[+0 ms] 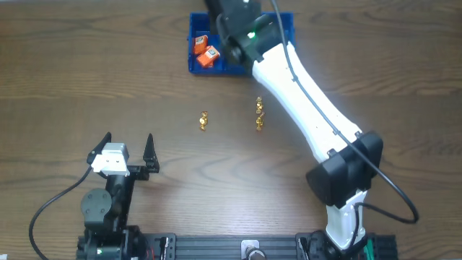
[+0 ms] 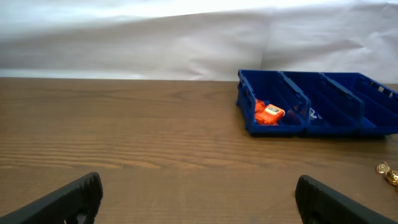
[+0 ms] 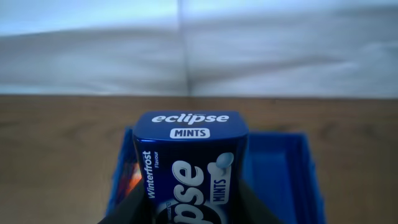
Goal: Sort Candies Into Trays
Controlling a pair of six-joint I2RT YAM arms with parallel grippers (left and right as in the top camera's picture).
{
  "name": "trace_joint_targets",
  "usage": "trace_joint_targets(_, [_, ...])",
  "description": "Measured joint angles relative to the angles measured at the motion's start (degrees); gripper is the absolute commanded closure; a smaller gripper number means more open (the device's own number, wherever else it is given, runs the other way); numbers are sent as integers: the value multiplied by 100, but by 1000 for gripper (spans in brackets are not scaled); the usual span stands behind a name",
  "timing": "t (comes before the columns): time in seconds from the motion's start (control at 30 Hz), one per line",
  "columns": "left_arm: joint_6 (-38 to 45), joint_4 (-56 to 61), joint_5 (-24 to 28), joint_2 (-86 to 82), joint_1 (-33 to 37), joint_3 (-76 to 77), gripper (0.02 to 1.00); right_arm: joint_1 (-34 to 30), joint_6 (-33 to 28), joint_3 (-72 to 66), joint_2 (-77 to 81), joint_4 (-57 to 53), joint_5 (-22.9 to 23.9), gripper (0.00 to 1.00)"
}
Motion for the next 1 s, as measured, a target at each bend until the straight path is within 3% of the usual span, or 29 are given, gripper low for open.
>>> trace_joint_targets(0.53, [0,0,-2,0,0,0,20,-409,-258,-116,1292,177,-581,963])
trace_joint_targets(0.67, [0,0,-2,0,0,0,23,-409,-256,-116,1309,164,-638,915])
trace_joint_targets(0.7, [0,0,0,0,0,0,20,-409,-256,-116,1309,160,-654,871])
trace_joint_targets(0.77, [-2,0,-2,0,0,0,23,-409,-256,-116,1309,144,-664,682])
trace_joint_targets(0.87, [0,0,0,0,0,0,20,-409,-243,-116,1309,136,-678,237])
trace_joint_targets(0.97, [0,0,-2,0,0,0,20,-409,-240,-116,1309,116,-699,12])
trace_joint_targets(1.0, [0,0,0,0,0,0,23,-409,-240,-116,1309,94,-706,1])
